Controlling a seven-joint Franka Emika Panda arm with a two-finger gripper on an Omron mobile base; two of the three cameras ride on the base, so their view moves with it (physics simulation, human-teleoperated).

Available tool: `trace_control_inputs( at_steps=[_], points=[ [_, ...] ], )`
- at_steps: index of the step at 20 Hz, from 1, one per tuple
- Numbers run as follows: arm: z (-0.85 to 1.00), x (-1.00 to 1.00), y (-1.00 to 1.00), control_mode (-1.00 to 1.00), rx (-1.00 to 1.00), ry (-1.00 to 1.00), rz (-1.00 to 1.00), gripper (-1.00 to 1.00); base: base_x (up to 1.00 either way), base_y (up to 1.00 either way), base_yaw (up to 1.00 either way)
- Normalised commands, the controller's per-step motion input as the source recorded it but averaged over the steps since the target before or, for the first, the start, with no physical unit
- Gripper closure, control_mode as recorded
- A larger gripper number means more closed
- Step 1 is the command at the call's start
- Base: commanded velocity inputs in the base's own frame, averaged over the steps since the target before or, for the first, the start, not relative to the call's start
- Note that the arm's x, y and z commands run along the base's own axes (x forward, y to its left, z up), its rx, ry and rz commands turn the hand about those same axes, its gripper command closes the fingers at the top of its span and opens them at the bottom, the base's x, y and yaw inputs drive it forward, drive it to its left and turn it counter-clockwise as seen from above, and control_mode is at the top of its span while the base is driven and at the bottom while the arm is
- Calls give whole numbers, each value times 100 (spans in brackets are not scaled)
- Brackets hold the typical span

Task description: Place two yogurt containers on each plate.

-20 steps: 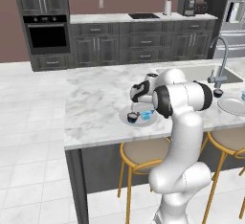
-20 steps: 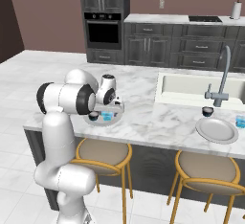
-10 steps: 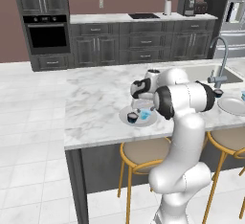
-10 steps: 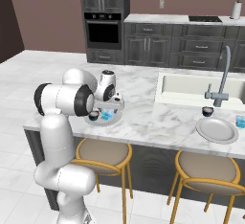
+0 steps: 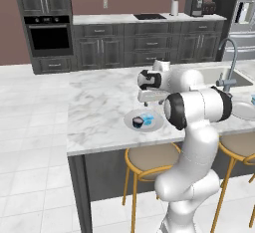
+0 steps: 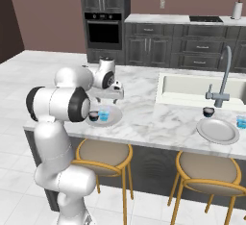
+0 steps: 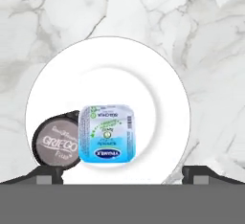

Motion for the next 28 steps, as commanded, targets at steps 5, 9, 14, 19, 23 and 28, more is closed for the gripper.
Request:
trace_control_inputs(
  at_steps=[5, 9, 14, 19, 23, 28],
  points=[
    [45, -65, 0, -100, 0, 0, 0, -100, 0, 0, 0],
    [34, -80, 0, -100, 0, 0, 0, -100, 0, 0, 0],
    [34, -72, 0, -100, 0, -3, -1, -100, 0, 0, 0],
    [49, -53, 0, -100, 0, 0, -3, -100, 0, 0, 0],
    [30, -51, -10, -100, 0, 0, -2, -100, 0, 0, 0],
    [6, -70, -24, -100, 0, 0, 0, -100, 0, 0, 0]
  ],
)
